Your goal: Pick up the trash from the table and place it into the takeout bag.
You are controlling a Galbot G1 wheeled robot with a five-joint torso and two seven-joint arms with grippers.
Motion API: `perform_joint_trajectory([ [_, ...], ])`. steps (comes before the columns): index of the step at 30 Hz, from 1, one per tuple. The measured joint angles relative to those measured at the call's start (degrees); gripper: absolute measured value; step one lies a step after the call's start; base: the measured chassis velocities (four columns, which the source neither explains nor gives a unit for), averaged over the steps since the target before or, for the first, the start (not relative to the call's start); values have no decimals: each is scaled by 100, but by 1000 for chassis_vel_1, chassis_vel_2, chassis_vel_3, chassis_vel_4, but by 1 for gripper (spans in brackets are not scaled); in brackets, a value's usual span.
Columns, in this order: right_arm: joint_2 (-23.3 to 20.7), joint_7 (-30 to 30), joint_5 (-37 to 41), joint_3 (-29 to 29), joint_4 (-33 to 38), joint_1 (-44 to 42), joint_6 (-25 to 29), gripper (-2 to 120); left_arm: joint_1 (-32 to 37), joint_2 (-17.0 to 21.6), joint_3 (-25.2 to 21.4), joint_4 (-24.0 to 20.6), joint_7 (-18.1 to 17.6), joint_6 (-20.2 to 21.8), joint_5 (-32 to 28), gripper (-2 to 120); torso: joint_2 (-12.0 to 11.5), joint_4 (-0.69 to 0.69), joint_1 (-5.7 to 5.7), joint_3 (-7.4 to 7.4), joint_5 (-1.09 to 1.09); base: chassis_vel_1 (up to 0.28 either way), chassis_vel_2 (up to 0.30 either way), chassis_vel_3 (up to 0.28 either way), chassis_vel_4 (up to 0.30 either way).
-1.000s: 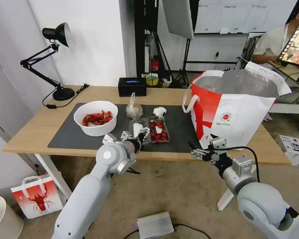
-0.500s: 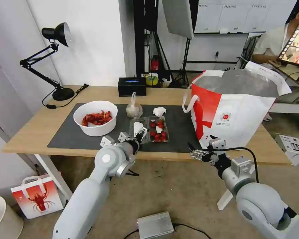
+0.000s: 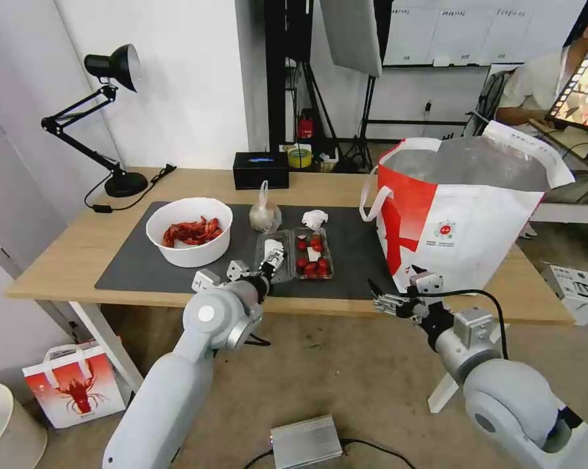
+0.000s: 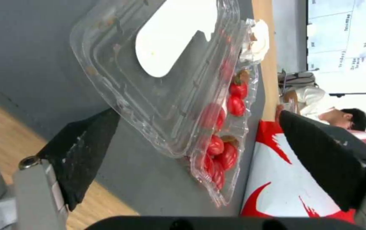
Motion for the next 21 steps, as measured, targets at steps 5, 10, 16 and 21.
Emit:
perform_joint_trajectory([
  [5, 34, -3, -33, -2, -6, -15, 3, 100, -9, -37, 40, -25, -20, -1, -2, 100, -1, -4, 0, 1, -2, 0, 0, 0, 0],
  [10, 90, -12, -87, -62, -48, -9, 5, 100, 17, 1, 5, -102, -12, -72, 2, 100, -1, -4, 0, 1, -2, 0, 0, 0, 0],
  [16, 112, -16, -98, -100, -71, 22, 6, 100, -21, 28, -41, -63, 35, -119, 8, 100, 0, -4, 1, 0, -2, 0, 0, 0, 0],
  [21, 105, -17, -98, -97, -71, 28, 6, 100, -72, -22, -6, 8, 62, -123, 26, 100, 0, -4, 1, 0, -2, 0, 0, 0, 0],
])
